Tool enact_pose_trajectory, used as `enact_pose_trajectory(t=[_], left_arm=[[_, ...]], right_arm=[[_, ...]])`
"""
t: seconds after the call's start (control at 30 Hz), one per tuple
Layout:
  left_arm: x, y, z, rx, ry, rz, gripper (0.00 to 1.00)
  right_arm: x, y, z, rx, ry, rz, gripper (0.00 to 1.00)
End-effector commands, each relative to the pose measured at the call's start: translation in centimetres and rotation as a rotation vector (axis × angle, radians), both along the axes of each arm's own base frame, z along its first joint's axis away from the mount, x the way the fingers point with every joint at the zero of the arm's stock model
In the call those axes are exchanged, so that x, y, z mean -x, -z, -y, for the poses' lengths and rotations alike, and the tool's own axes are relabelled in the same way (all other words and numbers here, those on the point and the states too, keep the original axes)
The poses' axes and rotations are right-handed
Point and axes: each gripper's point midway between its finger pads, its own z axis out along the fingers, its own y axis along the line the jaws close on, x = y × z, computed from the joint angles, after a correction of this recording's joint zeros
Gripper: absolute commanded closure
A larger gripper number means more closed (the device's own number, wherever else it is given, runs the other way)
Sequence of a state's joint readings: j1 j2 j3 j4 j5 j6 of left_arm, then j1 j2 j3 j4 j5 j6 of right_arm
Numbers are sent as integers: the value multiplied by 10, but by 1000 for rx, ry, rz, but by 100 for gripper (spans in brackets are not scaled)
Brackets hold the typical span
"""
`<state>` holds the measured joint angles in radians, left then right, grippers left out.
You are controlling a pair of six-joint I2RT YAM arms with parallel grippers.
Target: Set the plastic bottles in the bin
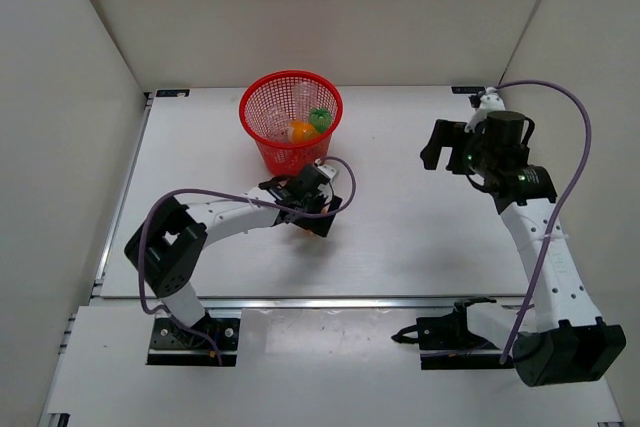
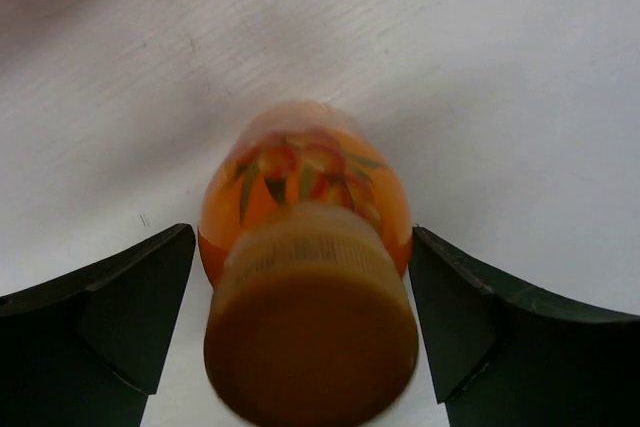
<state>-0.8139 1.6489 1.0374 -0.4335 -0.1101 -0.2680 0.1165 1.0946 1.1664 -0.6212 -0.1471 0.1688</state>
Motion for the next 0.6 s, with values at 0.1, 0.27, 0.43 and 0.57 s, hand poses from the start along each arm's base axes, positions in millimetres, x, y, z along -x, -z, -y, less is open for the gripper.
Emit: enact_pose_trajectory(t=[0.1,0.27,0.43,0.57], left_arm=[[-25,-23,22,47,-6,108,18],[-30,-24,26,68,-6,119,35],[-32,-49,33,91,14,161,46],[-38,-139,49,236,21,263,45]], right_arm=[[9,-3,20,26,65,15,1],[17,9,20,0,72,-9,1],[19,10,28,14,95,-7,1],[22,12,37,35,127,-1,1]])
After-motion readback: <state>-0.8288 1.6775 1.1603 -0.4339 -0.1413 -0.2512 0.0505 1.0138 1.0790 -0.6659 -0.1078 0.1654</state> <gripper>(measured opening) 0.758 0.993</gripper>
